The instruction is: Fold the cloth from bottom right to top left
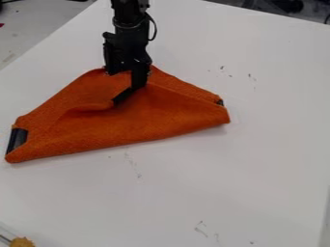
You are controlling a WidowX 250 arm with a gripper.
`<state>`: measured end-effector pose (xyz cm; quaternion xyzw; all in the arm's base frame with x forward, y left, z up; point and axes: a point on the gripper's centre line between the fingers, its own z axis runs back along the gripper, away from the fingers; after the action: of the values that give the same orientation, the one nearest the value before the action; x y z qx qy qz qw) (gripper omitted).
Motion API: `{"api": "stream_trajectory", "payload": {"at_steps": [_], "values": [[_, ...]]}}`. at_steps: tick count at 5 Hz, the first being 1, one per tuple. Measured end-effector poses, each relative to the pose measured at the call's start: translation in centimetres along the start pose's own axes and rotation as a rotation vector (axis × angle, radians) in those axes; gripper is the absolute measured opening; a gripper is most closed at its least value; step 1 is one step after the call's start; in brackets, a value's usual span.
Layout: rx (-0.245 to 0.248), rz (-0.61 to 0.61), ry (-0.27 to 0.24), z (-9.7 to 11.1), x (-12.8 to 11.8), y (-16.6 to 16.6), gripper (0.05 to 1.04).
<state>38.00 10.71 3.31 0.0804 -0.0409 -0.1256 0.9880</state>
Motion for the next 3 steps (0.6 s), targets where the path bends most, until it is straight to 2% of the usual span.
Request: {"api": "stream_trajectory", "payload": {"at_steps": [1,2,3], "values": [[-0.025,0.071,-0.016,0.5,-0.4,-0.4,1.0],[-0.088,0.314,-0.089,2.6,-0.8,-2.0,0.999],[-0.107,0.397,-0.108,3.8,-0.8,-3.1,1.0]]}}
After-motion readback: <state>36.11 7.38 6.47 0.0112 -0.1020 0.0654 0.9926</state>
